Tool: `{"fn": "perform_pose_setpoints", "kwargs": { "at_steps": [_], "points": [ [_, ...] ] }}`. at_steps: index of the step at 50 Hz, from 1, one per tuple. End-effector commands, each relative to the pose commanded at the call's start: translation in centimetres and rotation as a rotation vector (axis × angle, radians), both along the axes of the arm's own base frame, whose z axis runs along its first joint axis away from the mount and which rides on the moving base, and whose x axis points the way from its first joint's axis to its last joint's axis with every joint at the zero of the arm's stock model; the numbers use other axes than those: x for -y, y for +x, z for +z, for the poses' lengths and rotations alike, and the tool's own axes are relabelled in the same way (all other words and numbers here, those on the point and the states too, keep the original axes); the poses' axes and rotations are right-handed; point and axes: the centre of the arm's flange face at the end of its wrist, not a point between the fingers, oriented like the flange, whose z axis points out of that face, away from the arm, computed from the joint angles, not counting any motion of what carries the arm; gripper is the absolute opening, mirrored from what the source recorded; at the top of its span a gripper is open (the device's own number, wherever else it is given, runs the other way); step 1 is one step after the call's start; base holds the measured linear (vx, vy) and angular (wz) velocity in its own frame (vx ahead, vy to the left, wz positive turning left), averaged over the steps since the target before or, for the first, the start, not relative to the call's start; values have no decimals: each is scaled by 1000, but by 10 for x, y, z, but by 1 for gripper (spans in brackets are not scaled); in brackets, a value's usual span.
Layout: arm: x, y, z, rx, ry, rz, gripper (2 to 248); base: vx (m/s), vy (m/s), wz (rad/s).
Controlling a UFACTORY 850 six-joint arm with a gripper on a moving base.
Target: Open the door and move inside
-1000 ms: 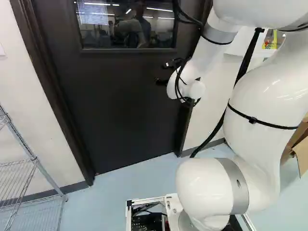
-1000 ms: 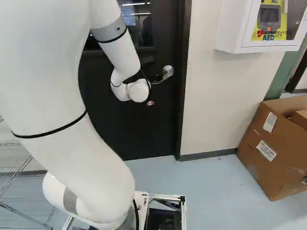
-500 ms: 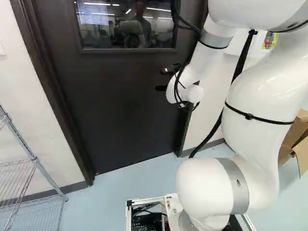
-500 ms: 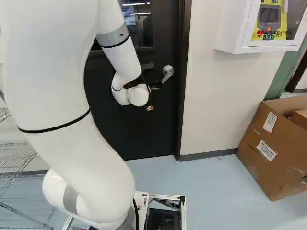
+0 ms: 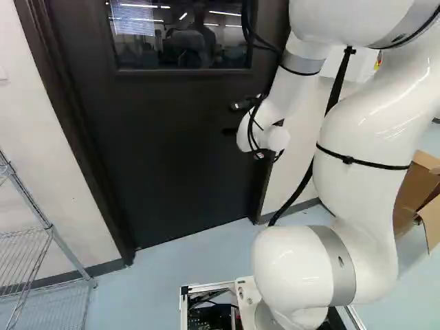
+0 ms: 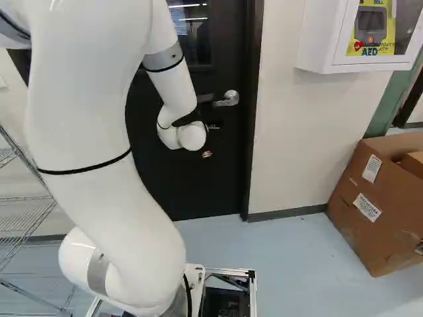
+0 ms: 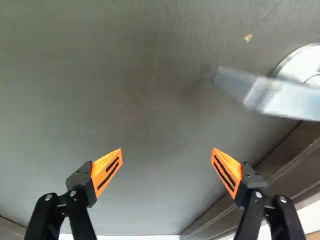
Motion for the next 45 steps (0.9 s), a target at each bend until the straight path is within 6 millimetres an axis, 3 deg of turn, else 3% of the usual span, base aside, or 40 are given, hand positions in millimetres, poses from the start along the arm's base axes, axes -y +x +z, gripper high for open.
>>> {"fn": "perform_pose_setpoints", "kwargs": {
  "at_steps": [10,24,45],
  "points": [
    [1,-6,-8,-19,3,-3,247,0,0,0],
    [2,-31,-8,-30,4,-13,247,0,0,0],
    [1,-44,10,9,-1,-16,247,0,0,0]
  ]
}}
